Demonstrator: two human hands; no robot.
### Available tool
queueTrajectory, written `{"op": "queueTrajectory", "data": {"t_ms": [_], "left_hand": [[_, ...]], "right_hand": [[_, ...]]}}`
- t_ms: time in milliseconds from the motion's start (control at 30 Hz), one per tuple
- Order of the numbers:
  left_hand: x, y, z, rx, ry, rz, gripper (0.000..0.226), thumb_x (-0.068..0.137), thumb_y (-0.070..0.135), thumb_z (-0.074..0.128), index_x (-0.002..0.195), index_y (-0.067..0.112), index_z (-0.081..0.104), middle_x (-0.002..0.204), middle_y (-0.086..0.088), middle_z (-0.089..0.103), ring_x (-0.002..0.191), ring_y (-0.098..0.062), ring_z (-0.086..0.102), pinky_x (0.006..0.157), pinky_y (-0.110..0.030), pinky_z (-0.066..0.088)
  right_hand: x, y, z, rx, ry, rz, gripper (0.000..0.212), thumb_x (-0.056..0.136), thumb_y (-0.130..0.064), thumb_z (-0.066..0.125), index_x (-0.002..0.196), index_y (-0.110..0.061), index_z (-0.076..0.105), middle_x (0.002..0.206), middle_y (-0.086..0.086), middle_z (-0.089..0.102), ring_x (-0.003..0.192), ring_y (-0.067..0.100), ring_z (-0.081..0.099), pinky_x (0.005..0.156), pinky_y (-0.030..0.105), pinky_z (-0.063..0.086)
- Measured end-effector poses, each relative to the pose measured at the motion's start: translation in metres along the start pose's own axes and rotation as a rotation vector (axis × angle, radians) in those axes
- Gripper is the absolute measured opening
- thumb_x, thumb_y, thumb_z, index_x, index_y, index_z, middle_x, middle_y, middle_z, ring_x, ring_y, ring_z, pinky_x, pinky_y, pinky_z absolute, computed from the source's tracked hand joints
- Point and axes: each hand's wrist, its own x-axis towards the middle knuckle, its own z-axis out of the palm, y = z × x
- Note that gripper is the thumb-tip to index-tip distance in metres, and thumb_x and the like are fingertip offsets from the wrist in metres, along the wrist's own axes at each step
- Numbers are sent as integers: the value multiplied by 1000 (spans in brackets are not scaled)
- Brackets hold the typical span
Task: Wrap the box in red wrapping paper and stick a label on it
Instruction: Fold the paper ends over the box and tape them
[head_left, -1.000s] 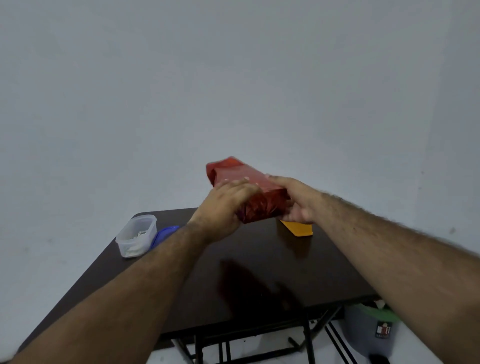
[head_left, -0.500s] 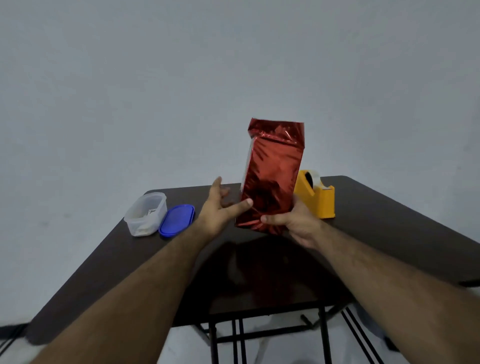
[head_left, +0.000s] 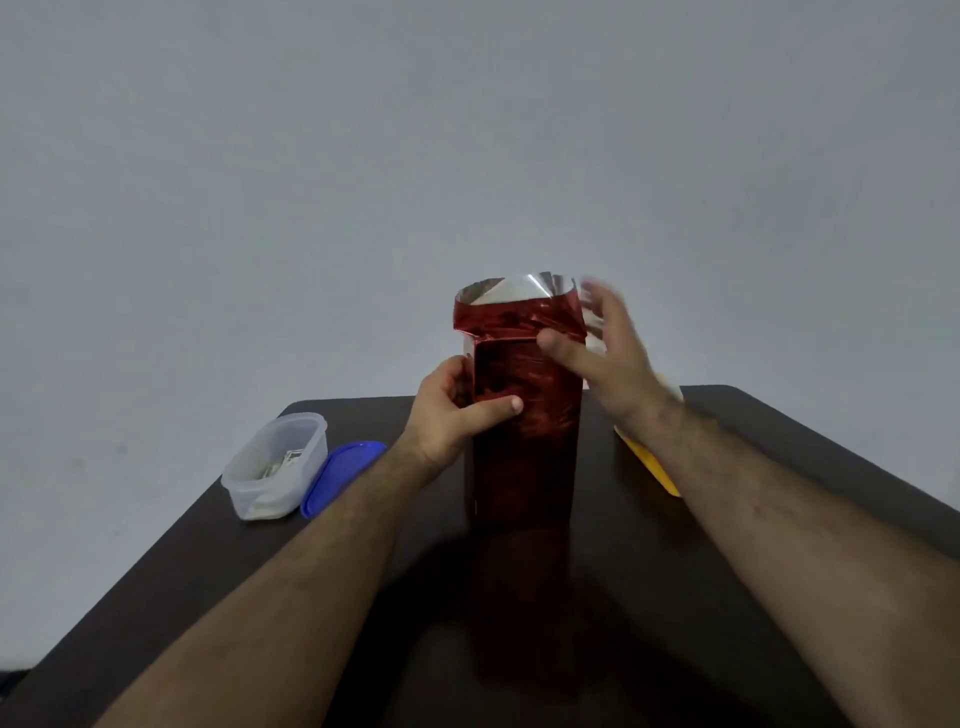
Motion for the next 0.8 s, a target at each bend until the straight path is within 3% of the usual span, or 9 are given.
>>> {"op": "queueTrajectory", "data": {"t_ms": [67, 133, 200, 300, 400, 533, 700, 800], "left_hand": [[3, -10, 0, 20, 67, 24, 72, 67, 27, 96, 128, 8, 64, 121, -12, 78, 114, -31, 75, 98, -49, 62], [5, -11, 1, 27, 98, 26, 70, 65, 31, 97, 124, 13, 65, 118, -9, 79, 111, -29, 76, 99, -52, 61], [9, -14, 1, 46, 124, 36, 67, 66, 31, 97, 123, 15, 66, 116, -7, 80, 109, -27, 77, 99, -55, 61], [8, -11, 5, 108, 159, 42, 67, 65, 39, 96, 122, 22, 66, 115, 1, 80, 107, -19, 77, 97, -51, 62], [7, -14, 7, 156, 171, 42, 74, 64, 48, 94, 128, 27, 64, 119, 7, 77, 110, -14, 75, 98, -48, 62], [7, -16, 3, 152, 161, 20, 60, 74, 33, 96, 124, 28, 64, 117, 11, 77, 107, -11, 76, 93, -40, 63], [9, -15, -1, 139, 137, 30, 55, 74, 23, 97, 120, 23, 66, 114, 5, 79, 104, -15, 78, 91, -44, 65], [9, -16, -3, 126, 128, 42, 63, 70, 32, 98, 123, 23, 66, 118, 0, 78, 110, -22, 77, 96, -51, 63]], "right_hand": [[23, -38, 8, -237, 19, -180, 91, 57, -79, 83, 135, -36, 64, 140, -13, 56, 131, 0, 52, 107, 21, 44], [33, -79, 25, -470, -125, -213, 67, 54, -83, 81, 104, -40, 78, 116, -20, 66, 114, -2, 60, 101, 27, 51], [36, -106, 47, -726, -286, -135, 57, 55, -83, 82, 87, -35, 80, 99, -20, 71, 99, 3, 66, 92, 34, 54], [35, -111, 73, -1007, -245, -103, 34, 73, -57, 82, 88, -28, 76, 86, -14, 72, 85, 13, 67, 89, 39, 50], [36, -103, 91, -1054, -157, -113, 4, 80, -26, 68, 83, -24, 69, 75, -8, 67, 74, 18, 64, 85, 40, 47], [47, -98, 88, -918, -77, -96, 5, 80, -27, 72, 81, -23, 73, 75, -8, 69, 73, 18, 67, 78, 36, 58], [55, -91, 63, -717, 70, -221, 31, 81, -52, 84, 70, -25, 71, 70, -13, 67, 72, 11, 68, 75, 34, 59], [58, -92, 47, -678, -57, -175, 44, 76, -70, 78, 73, -26, 74, 74, -14, 70, 76, 8, 69, 74, 33, 57]]}}
